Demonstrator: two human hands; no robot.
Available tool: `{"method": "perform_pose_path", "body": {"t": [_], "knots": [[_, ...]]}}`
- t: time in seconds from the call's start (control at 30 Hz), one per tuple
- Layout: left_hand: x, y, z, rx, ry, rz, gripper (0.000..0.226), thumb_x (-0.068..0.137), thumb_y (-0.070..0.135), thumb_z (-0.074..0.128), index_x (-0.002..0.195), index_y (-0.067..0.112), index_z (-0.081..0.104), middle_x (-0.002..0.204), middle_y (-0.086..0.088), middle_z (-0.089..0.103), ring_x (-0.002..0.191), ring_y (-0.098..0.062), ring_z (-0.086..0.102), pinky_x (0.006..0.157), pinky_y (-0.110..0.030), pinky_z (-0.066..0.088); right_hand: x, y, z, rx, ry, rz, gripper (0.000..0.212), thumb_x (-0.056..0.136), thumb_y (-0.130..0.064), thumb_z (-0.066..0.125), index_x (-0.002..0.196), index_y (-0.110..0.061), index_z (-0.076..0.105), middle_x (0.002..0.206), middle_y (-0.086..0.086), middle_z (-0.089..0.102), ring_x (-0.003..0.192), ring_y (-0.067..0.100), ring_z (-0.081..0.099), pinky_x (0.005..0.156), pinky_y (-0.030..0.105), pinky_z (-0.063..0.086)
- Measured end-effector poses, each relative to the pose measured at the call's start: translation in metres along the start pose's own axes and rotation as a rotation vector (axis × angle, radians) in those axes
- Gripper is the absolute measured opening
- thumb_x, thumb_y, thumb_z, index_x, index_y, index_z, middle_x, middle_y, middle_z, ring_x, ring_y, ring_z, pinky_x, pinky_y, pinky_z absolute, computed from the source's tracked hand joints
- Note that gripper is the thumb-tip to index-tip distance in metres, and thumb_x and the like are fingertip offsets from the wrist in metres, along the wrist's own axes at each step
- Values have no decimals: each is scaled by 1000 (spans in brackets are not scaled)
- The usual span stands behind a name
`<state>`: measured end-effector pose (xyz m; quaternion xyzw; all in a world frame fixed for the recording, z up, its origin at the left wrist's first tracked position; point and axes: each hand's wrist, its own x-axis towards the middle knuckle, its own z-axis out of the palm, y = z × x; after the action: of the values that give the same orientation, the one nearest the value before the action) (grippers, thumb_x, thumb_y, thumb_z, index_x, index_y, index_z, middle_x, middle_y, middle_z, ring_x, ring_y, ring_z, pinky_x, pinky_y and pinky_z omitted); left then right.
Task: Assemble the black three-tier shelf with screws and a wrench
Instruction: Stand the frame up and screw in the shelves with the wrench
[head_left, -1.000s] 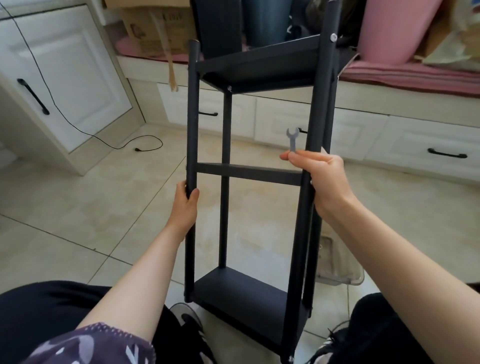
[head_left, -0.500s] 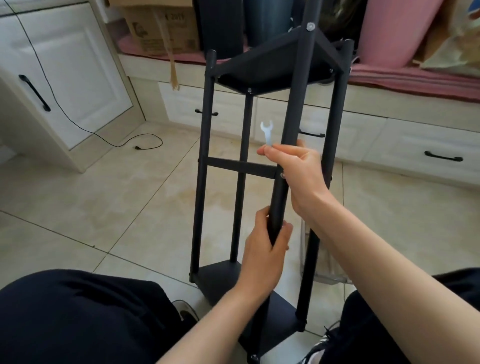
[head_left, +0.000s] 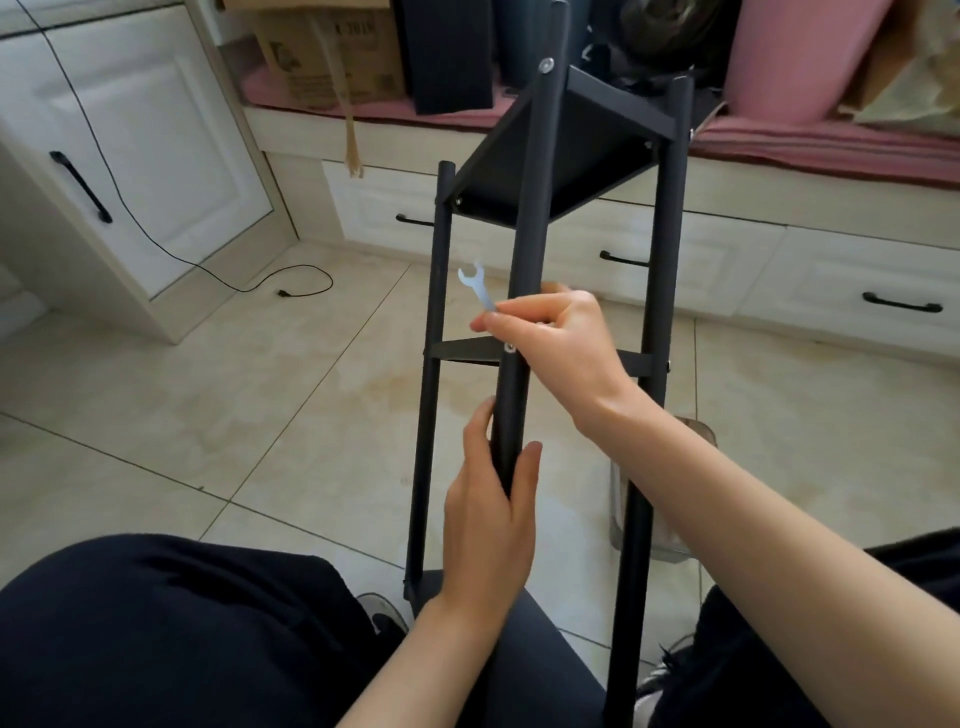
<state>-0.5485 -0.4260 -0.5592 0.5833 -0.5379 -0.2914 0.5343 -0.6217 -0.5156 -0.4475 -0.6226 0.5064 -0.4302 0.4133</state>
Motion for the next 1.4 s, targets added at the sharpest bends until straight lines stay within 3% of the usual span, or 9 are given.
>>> {"method": "perform_pose_path", "body": {"t": [0.17, 0.3, 0.43, 0.57, 0.7, 0.87, 1.0, 1.27, 1.4], "knots": [[8, -9, -8, 48, 45, 75, 51, 98, 24, 65, 143, 36, 46, 81, 6, 60, 70, 5, 59, 66, -2, 41, 3, 4, -5, 54, 8, 20, 12, 87, -24, 70, 87, -19, 81, 76, -19, 68, 85, 0, 63, 85, 30, 53], [13, -18, -13, 41, 40, 78, 56, 98, 31, 62, 145, 50, 38, 100, 12, 69, 74, -4, 62, 69, -7, 45, -14, 21, -9, 168, 179, -6, 11, 89, -22, 69, 90, -19, 80, 110, -8, 67, 105, 5, 63, 91, 24, 53], [19, -26, -17, 9, 42, 68, 56, 100, 29, 62, 150, 41, 41, 93, -12, 69, 64, -16, 58, 64, -16, 49, -51, 53, -6, 262, 391, 44, 15, 93, -20, 64, 88, -22, 78, 90, -13, 71, 86, -5, 62, 75, 14, 48], [22, -29, -24, -6, 40, 40, 57, 99, 30, 62, 151, 39, 40, 84, 18, 69, 48, -8, 47, 48, -24, 46, -76, 72, 15, 137, 380, 26, 17, 96, -14, 60, 90, -14, 76, 77, -9, 68, 70, 3, 61, 64, 17, 46], [24, -30, -26, -26, 53, 15, 58, 99, 31, 63, 151, 39, 40, 97, 3, 73, 50, -14, 51, 49, -35, 49, -68, 77, 26, -43, 164, 173, 20, 96, -17, 60, 93, -10, 77, 69, -13, 64, 67, 1, 58, 60, 8, 40], [28, -30, -31, -54, 65, -12, 60, 93, 45, 61, 150, 39, 43, 77, 7, 66, 45, -19, 45, 45, -33, 46, -40, 62, 20, 1, 51, 277, 22, 96, -19, 55, 101, -14, 76, 103, 1, 68, 90, 13, 55, 91, 32, 50], [28, -30, -32, -94, 64, -6, 58, 90, 49, 60, 146, 47, 44, 81, 11, 69, 45, -8, 42, 46, -21, 42, -22, 52, 20, 6, 12, 275, 19, 94, -20, 57, 98, -16, 76, 101, -7, 64, 76, 11, 59, 69, 21, 49], [28, -33, -31, -86, 63, -5, 55, 97, 34, 64, 149, 39, 45, 78, 19, 65, 47, -11, 42, 46, -28, 42, -12, 49, 17, -29, 47, 221, 22, 96, -19, 57, 83, -23, 74, 87, -13, 64, 85, 13, 60, 86, 35, 55], [27, -30, -31, -94, 57, 14, 54, 97, 32, 64, 143, 51, 43, 69, 17, 62, 44, -9, 42, 44, -26, 42, -14, 52, 13, -59, 62, 228, 21, 96, -20, 57, 87, -20, 75, 94, 9, 70, 83, 34, 62, 79, 46, 56]]}}
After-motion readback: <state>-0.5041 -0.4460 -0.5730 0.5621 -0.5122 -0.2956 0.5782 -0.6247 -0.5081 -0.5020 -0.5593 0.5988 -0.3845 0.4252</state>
